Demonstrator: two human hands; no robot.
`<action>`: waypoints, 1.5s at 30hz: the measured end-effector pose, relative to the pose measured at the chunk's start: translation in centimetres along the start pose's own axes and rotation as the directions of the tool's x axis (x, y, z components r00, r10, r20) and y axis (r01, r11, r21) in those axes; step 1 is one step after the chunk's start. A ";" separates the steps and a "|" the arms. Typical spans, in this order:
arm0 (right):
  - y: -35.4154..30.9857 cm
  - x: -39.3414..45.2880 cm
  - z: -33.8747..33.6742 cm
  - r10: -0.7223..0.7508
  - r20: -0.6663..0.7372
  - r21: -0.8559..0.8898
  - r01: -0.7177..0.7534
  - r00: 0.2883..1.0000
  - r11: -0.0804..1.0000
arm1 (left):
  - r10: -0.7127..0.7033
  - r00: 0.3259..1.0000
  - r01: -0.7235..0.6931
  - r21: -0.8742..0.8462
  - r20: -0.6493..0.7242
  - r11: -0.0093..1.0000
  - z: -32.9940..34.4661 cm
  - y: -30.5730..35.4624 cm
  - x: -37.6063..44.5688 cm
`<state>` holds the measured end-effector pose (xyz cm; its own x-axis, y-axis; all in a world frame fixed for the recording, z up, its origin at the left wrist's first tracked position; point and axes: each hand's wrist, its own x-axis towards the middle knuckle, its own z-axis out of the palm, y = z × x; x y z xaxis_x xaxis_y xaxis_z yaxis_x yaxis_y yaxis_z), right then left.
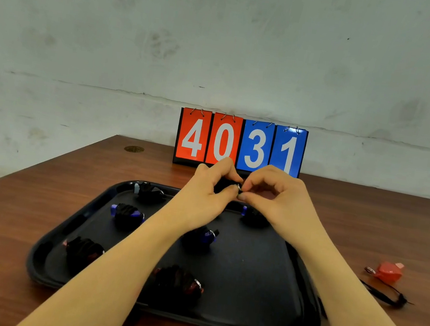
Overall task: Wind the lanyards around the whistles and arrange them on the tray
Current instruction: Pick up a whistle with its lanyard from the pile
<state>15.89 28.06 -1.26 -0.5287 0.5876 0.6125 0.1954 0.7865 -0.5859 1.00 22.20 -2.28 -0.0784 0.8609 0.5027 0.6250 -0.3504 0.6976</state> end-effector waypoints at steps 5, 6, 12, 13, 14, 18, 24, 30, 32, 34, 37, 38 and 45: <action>0.0 -0.1 0.2 0.047 0.011 -0.048 -0.047 0.999 0.998 | -0.013 0.998 0.009 0.074 0.053 0.997 0.1 -0.1 -0.1; 0.0 -0.1 0.3 0.051 0.004 -0.054 -0.051 0.999 0.997 | -0.018 0.998 0.014 0.070 0.058 0.997 0.1 -0.2 0.0; 0.0 -0.2 0.6 0.027 -0.054 -0.059 -0.030 0.998 0.998 | -0.071 0.996 0.072 -0.028 0.050 0.997 0.2 -0.5 0.2; 0.0 -0.2 0.6 0.024 -0.055 -0.063 -0.027 0.998 0.998 | -0.077 0.996 0.079 -0.030 0.049 0.996 0.3 -0.5 0.3; 0.1 -0.2 0.6 0.021 -0.056 -0.067 -0.025 0.998 0.997 | -0.083 0.995 0.085 -0.031 0.048 0.996 0.3 -0.5 0.3; 0.2 -0.2 0.7 -0.030 -0.064 -0.139 0.021 0.998 0.990 | -0.095 0.994 0.097 -0.045 0.053 0.994 0.6 -0.5 0.2; 0.4 -0.1 1.2 -0.147 -0.116 -0.260 0.113 0.982 0.959 | -0.071 0.996 0.077 -0.104 0.061 0.992 0.9 -0.4 0.3; 0.3 -0.1 0.7 -0.182 -0.102 -0.140 0.167 0.978 0.976 | -0.091 0.996 0.089 -0.175 -0.001 0.980 0.6 -0.2 0.3; 0.2 -0.1 0.7 -0.152 -0.086 -0.098 0.144 0.985 0.985 | -0.095 0.995 0.092 -0.189 -0.010 0.978 0.5 -0.1 0.4; 0.2 0.0 0.7 -0.115 -0.082 -0.064 0.110 0.990 0.992 | -0.093 0.996 0.089 -0.177 -0.015 0.980 0.4 0.0 0.4; 0.1 -0.1 1.0 -0.053 -0.103 0.005 0.054 0.993 0.999 | -0.099 0.995 0.091 -0.175 -0.034 0.980 0.3 0.1 0.4; 0.0 -0.1 1.0 -0.016 -0.113 0.060 0.023 0.994 0.998 | -0.104 0.994 0.095 -0.182 -0.040 0.979 0.4 0.1 0.4; -0.1 -0.2 1.2 -0.002 -0.103 0.076 0.010 0.995 0.997 | -0.160 0.985 0.147 -0.170 -0.068 0.974 0.2 0.1 0.4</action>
<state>14.94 27.64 -1.96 -0.4412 0.6026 0.6650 0.1271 0.7755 -0.6184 1.22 22.57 -2.10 -0.2304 0.8787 0.4181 0.4657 -0.2777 0.8403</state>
